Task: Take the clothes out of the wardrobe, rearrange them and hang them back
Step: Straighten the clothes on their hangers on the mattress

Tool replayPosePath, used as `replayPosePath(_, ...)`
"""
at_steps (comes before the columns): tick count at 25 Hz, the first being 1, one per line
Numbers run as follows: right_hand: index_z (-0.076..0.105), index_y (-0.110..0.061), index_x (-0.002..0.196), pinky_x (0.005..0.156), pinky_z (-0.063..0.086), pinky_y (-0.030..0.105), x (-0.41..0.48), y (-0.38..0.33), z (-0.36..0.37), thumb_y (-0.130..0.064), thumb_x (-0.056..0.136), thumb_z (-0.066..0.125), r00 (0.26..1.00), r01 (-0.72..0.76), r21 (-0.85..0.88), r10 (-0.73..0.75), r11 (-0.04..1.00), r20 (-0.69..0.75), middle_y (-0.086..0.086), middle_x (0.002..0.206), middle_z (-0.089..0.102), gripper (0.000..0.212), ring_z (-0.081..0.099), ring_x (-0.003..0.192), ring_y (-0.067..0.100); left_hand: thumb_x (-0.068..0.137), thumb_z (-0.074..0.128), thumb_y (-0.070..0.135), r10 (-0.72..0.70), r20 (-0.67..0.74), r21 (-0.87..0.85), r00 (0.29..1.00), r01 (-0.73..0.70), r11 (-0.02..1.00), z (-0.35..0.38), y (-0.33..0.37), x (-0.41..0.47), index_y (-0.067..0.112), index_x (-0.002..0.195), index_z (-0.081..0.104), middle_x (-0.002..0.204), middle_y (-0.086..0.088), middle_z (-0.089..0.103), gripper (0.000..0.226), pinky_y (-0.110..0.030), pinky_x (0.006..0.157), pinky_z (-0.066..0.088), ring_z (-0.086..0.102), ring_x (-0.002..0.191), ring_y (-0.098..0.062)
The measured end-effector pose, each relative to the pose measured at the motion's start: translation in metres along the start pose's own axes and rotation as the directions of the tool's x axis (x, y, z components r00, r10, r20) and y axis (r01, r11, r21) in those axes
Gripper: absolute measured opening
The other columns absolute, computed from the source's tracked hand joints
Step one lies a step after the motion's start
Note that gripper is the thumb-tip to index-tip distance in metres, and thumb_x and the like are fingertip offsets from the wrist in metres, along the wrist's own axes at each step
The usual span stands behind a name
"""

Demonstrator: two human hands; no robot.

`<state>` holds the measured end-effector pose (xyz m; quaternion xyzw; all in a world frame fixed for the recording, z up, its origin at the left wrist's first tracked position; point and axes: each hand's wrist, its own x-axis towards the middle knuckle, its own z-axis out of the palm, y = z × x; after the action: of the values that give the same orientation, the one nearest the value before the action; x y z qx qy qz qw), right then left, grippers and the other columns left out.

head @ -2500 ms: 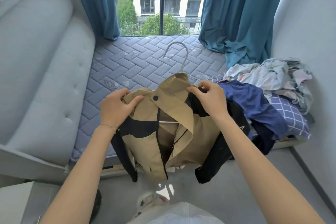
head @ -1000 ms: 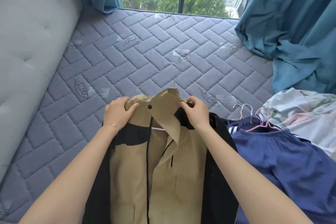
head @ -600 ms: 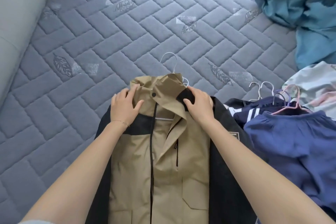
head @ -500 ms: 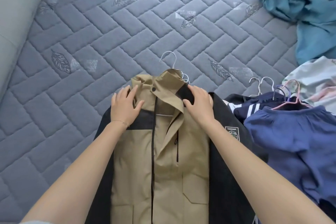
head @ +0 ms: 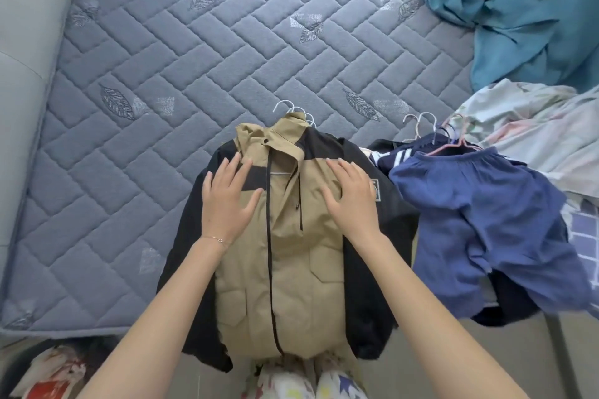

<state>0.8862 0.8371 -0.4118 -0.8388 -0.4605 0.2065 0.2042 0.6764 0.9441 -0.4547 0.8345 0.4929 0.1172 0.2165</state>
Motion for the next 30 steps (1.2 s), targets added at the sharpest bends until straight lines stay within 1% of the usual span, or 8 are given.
replayPosePath(4, 0.044, -0.026, 0.144, 0.118, 0.022, 0.04, -0.075, -0.02, -0.045, -0.031, 0.094, 0.057, 0.999, -0.036, 0.025, 0.036, 0.999, -0.007, -0.003, 0.147, 0.045, 0.052, 0.033, 0.141, 0.018, 0.094, 0.058, 0.031, 0.027, 0.054, -0.124, 0.998, -0.02, 0.992, -0.039, 0.045, -0.045, 0.025, 0.148, 0.036, 0.157, 0.003, 0.028, 0.058, -0.046, 0.119, 0.011, 0.019, 0.147, -0.018)
replayPosePath(9, 0.044, -0.02, 0.144, 0.113, 0.031, 0.042, -0.153, -0.022, -0.096, -0.029, 0.094, 0.059, 0.995, -0.077, 0.086, 0.082, 0.993, -0.054, -0.001, 0.144, 0.049, 0.053, 0.04, 0.136, 0.017, 0.096, 0.055, 0.031, 0.079, 0.127, -0.206, 0.989, -0.051, 0.977, -0.076, 0.119, -0.093, 0.025, 0.148, 0.036, 0.156, 0.004, 0.03, 0.055, -0.042, 0.119, 0.008, 0.018, 0.147, -0.017)
replayPosePath(11, 0.045, -0.02, 0.144, 0.112, 0.033, 0.041, -0.182, -0.013, -0.113, -0.029, 0.094, 0.059, 0.992, -0.091, 0.093, 0.099, 0.992, -0.081, -0.002, 0.143, 0.051, 0.053, 0.042, 0.134, 0.018, 0.096, 0.055, 0.031, 0.101, 0.128, -0.209, 0.987, -0.073, 0.975, -0.085, 0.147, -0.113, 0.025, 0.146, 0.038, 0.155, 0.004, 0.032, 0.053, -0.045, 0.12, 0.011, 0.019, 0.147, -0.017)
replayPosePath(14, 0.047, -0.02, 0.142, 0.11, 0.035, 0.039, -0.214, 0.015, -0.138, -0.03, 0.094, 0.06, 0.986, -0.103, 0.11, 0.115, 0.989, -0.118, -0.002, 0.14, 0.053, 0.051, 0.044, 0.132, 0.018, 0.096, 0.054, 0.033, 0.085, 0.13, -0.25, 0.988, -0.051, 0.967, -0.088, 0.182, -0.139, 0.023, 0.145, 0.041, 0.154, 0.003, 0.035, 0.051, -0.048, 0.119, 0.017, 0.022, 0.146, -0.017)
replayPosePath(18, 0.051, -0.018, 0.139, 0.108, 0.037, 0.041, -0.237, 0.068, -0.18, -0.029, 0.093, 0.062, 0.985, -0.073, 0.128, 0.091, 0.989, -0.146, -0.002, 0.138, 0.055, 0.049, 0.046, 0.13, 0.02, 0.097, 0.054, 0.035, 0.091, 0.137, -0.214, 0.986, -0.061, 0.975, -0.073, 0.23, -0.162, 0.025, 0.145, 0.04, 0.152, 0.007, 0.038, 0.051, -0.046, 0.12, 0.016, 0.023, 0.145, -0.016)
replayPosePath(21, 0.052, -0.017, 0.138, 0.108, 0.038, 0.038, -0.241, 0.115, -0.215, -0.028, 0.093, 0.063, 0.99, -0.021, 0.142, 0.04, 0.99, -0.135, -0.001, 0.136, 0.057, 0.048, 0.048, 0.128, 0.02, 0.096, 0.054, 0.033, 0.05, 0.098, -0.179, 0.994, -0.032, 0.983, -0.052, 0.273, -0.168, 0.024, 0.144, 0.041, 0.151, 0.007, 0.039, 0.051, -0.044, 0.119, 0.019, 0.024, 0.145, -0.019)
replayPosePath(27, 0.05, -0.015, 0.14, 0.111, 0.034, 0.037, -0.229, 0.196, -0.283, -0.028, 0.094, 0.062, 0.995, 0.097, 0.105, -0.095, 0.99, -0.017, 0.001, 0.139, 0.054, 0.049, 0.045, 0.132, 0.02, 0.096, 0.056, 0.028, -0.156, -0.031, -0.161, 0.987, 0.149, 0.976, -0.01, 0.362, -0.189, 0.02, 0.144, 0.043, 0.152, 0.0, 0.038, 0.05, -0.044, 0.118, 0.02, 0.028, 0.144, -0.021)
replayPosePath(30, 0.048, -0.017, 0.142, 0.111, 0.033, 0.038, -0.225, 0.224, -0.304, -0.028, 0.094, 0.061, 0.993, 0.112, 0.087, -0.115, 0.99, 0.029, 0.0, 0.141, 0.053, 0.05, 0.044, 0.132, 0.02, 0.096, 0.057, 0.026, -0.185, -0.044, -0.189, 0.982, 0.173, 0.967, 0.002, 0.394, -0.198, 0.018, 0.143, 0.044, 0.153, -0.003, 0.037, 0.05, -0.046, 0.117, 0.02, 0.028, 0.144, -0.022)
